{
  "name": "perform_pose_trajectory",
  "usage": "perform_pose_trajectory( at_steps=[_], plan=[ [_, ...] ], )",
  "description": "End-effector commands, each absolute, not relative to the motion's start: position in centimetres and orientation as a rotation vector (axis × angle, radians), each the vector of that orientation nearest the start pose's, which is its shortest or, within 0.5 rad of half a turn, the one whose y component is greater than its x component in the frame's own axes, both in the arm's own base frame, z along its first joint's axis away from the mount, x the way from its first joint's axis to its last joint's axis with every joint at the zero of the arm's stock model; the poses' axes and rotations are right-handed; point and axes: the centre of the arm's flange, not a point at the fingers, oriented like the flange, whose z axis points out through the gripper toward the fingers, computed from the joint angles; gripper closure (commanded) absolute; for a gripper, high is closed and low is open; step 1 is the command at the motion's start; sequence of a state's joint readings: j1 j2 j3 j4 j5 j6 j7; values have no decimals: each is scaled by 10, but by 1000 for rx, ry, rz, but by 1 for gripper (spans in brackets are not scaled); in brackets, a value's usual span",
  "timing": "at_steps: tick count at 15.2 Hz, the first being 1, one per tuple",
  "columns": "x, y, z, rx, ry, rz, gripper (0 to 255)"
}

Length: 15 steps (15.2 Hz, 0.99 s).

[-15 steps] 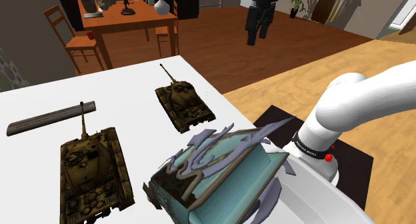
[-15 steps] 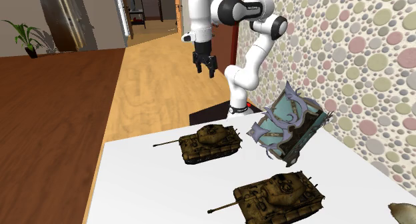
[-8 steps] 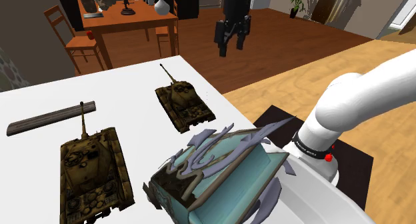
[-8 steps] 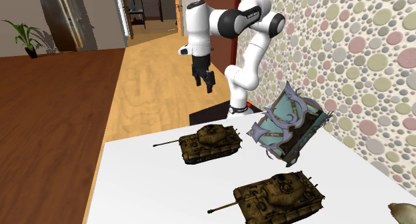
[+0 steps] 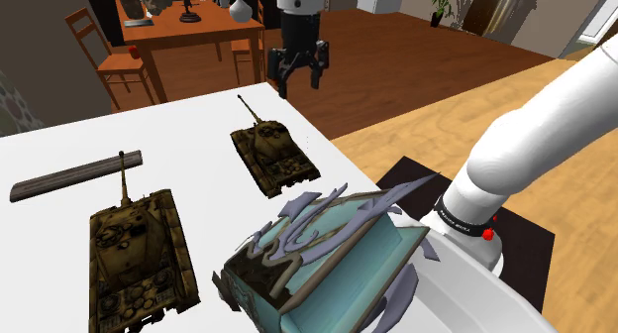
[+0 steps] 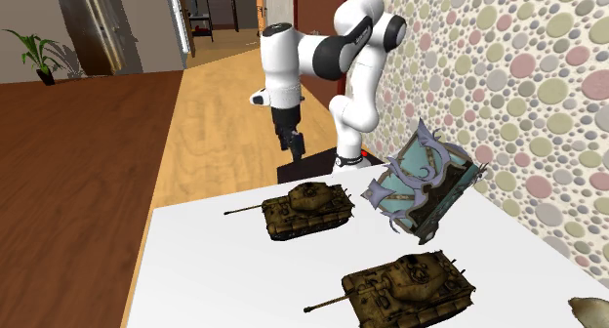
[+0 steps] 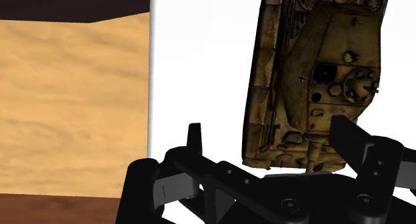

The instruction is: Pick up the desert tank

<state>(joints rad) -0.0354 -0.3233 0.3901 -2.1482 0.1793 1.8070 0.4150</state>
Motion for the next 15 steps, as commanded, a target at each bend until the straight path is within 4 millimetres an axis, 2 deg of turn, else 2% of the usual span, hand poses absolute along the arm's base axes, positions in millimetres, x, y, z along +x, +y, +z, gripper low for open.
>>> perform_pose_trajectory(
  at_steps=[1,7,8,15],
  plan=[
    [441,206,510,-3094,251,80,0],
    [499,249,481,-3077,405,68,0],
    [504,252,478,-3076,417,67,0],
    [504,252,442,-3076,417,67,0]
  ],
)
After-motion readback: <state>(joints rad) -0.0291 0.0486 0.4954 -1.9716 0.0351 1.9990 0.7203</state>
